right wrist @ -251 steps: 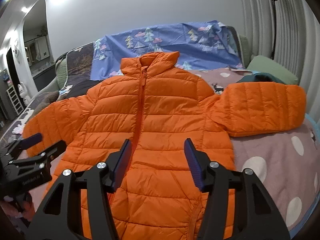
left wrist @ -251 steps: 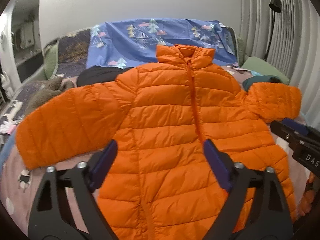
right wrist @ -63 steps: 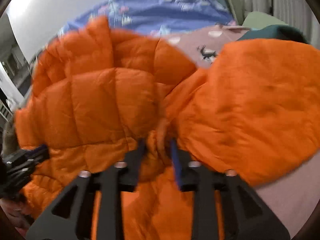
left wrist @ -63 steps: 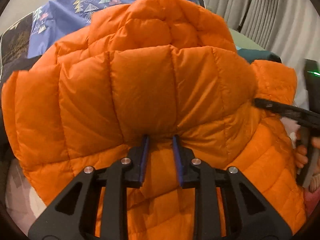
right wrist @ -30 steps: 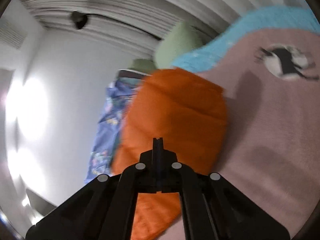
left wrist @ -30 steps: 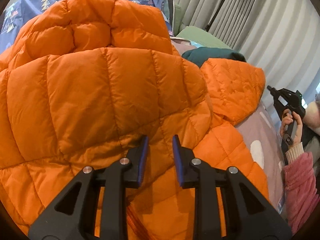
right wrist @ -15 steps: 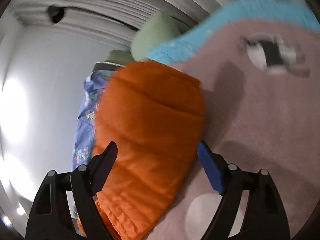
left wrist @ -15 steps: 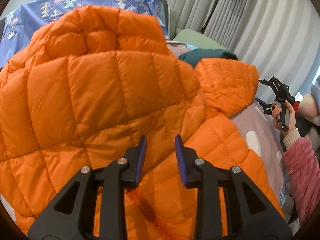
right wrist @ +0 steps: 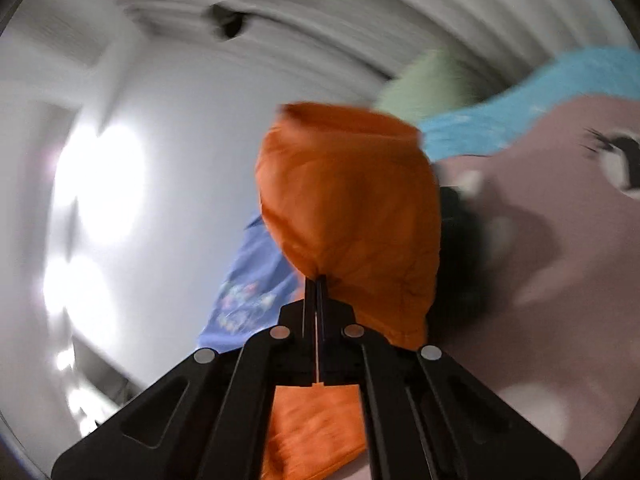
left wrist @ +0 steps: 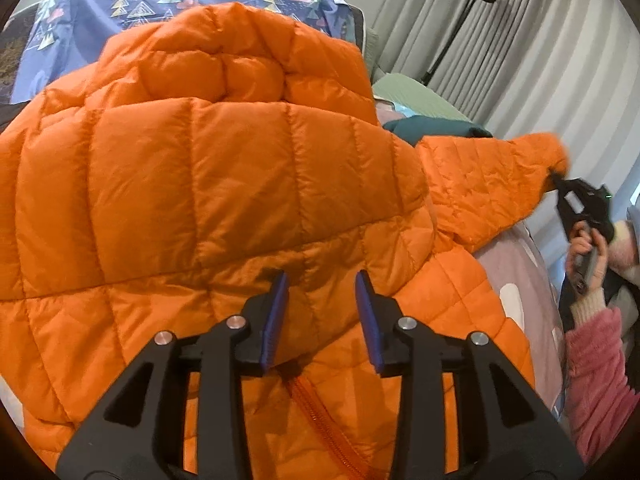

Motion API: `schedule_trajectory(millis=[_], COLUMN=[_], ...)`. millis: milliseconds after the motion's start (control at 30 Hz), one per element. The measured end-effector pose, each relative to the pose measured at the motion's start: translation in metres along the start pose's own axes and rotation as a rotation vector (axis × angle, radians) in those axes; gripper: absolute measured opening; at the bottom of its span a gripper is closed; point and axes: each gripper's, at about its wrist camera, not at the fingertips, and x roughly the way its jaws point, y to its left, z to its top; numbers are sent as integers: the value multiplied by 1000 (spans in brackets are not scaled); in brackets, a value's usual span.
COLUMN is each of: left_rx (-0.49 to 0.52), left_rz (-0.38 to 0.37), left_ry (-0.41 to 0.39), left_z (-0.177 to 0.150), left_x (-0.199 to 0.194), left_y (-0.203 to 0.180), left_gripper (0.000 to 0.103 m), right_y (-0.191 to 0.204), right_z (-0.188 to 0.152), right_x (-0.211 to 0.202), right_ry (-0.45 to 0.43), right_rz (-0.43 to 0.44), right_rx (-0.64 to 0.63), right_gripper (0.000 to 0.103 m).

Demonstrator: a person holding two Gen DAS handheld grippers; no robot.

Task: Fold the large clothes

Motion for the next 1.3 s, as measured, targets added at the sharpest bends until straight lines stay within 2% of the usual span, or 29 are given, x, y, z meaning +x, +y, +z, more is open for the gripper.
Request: schedule_trajectory(millis=[167,200,267,367,467,567,633,700,733,767,833,867,933,967,1000,1067,1100,1200,1267,1300], left_rx=[-63,-71,-93,-141,-196,-243,-284,-331,-347,-360,-368,-367,-367,-365,-364,-362,-357,-268,-212,-169], left_rz=[-9,-10,-15,-49,-107,-161,-223,-321,-344,-346,-315,-304,-267,-250,-246,-251,-236,-180,-111,-34], left_ry=[-81,-92,-127,-177,-215,-239,-243,-226,-215,-205,-171,-150,-112,-100,-92,-51,-54,-163,-253,-285], left_z=[1,1,-1,-6,-13,-18,-21,-22,-21,-21,-21,-21,-22,-21,-21,-16,-12,4,17,21], left_x=[-31,-37,-57,-90,-113,-124,-126,-122,-119,-116,-105,-98,-84,-77,-72,-60,-60,-92,-127,-144], left_y=[14,17,26,42,57,66,72,79,80,81,80,79,77,78,78,79,78,69,70,72], left_gripper=[46,47,52,60,70,79,85,93,93,94,94,94,92,84,51,11,9,8,8,8], right_y=[118,150,184,230,243,236,231,229,228,227,225,225,227,226,224,218,219,224,225,225], right_z=[-58,-85,-120,-201,-272,-324,-343,-359,-367,-373,-382,-384,-386,-385,-382,-370,-363,-338,-318,-313], right_x=[23,32,45,73,101,120,129,130,126,126,125,120,109,105,101,97,95,77,72,74], right_ry=[154,202,261,404,555,672,708,757,786,825,839,836,845,848,851,848,839,769,692,673], right_rz=[184,214,242,270,236,172,116,80,76,60,46,40,37,40,41,29,23,25,5,-10], right_rx=[-267,-350,-447,-609,-707,-763,-801,-795,-788,-792,-807,-824,-835,-831,-821,-805,-797,-789,-799,-801], right_gripper=[0,0,0,0,0,0,0,1,9,25,40,42,43,46,48,51,51,51,54,55])
